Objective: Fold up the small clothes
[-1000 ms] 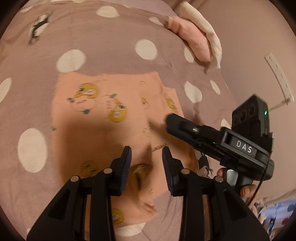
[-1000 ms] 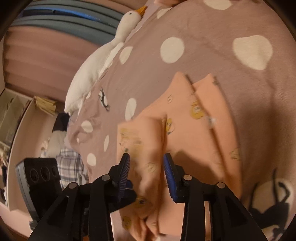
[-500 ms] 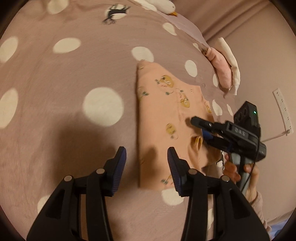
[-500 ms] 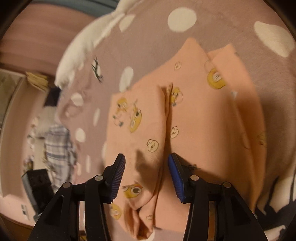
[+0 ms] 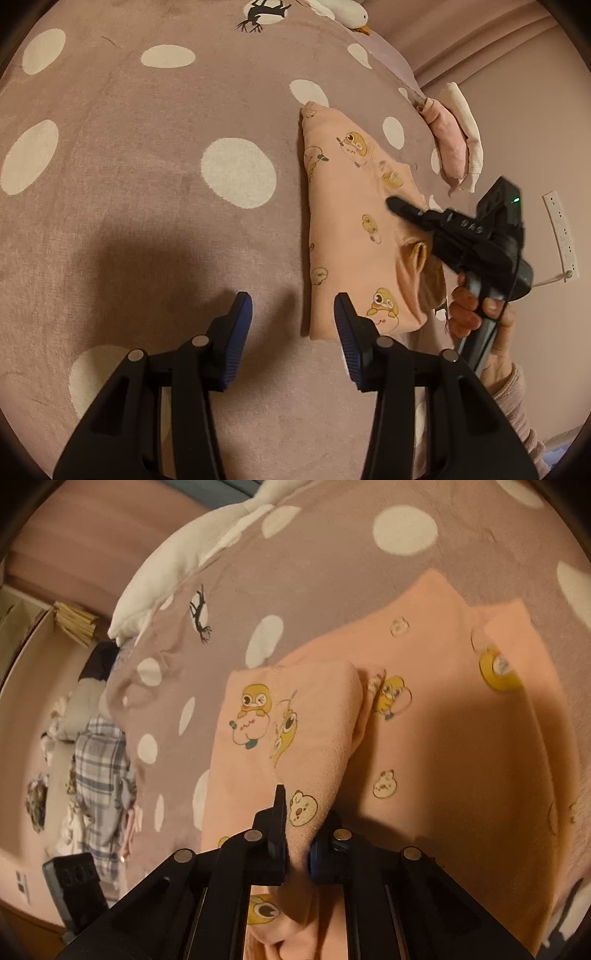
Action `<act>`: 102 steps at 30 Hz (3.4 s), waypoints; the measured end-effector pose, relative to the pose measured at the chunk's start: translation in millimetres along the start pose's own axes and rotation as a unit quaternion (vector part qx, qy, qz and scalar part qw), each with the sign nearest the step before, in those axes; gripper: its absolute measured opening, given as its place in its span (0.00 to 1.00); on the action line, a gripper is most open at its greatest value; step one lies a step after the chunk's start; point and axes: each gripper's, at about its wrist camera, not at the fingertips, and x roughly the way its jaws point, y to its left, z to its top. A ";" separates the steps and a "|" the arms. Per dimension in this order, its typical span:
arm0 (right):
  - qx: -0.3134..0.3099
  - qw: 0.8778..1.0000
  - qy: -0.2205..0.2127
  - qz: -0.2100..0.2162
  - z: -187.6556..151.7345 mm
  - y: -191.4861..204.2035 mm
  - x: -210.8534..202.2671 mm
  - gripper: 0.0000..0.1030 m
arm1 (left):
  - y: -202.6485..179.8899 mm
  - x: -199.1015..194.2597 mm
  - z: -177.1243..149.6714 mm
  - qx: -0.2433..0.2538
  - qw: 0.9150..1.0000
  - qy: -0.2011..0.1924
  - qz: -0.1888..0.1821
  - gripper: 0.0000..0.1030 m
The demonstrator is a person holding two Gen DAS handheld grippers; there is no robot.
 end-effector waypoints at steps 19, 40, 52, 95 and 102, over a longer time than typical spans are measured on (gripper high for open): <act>-0.016 0.994 -0.029 -0.100 27.3 -38.5 -57.1 0.08 | -56.8 29.8 19.7 0.056 0.998 0.015 -0.030 0.44; -0.089 0.986 -0.011 -0.139 45.7 -20.9 -8.2 0.24 | -104.5 106.8 24.0 0.124 0.991 0.054 -0.019 0.44; 0.059 0.993 -0.070 -0.069 63.9 -79.9 -64.1 0.30 | -105.6 109.4 23.9 0.127 0.990 0.056 -0.021 0.44; -0.155 0.956 -0.021 -0.250 62.4 -18.0 -11.9 0.10 | -109.6 112.6 26.2 0.128 0.990 0.061 -0.016 0.44; -0.145 0.951 -0.072 -0.263 61.8 -10.2 -44.8 0.11 | -109.5 113.3 25.1 0.130 0.990 0.061 -0.013 0.44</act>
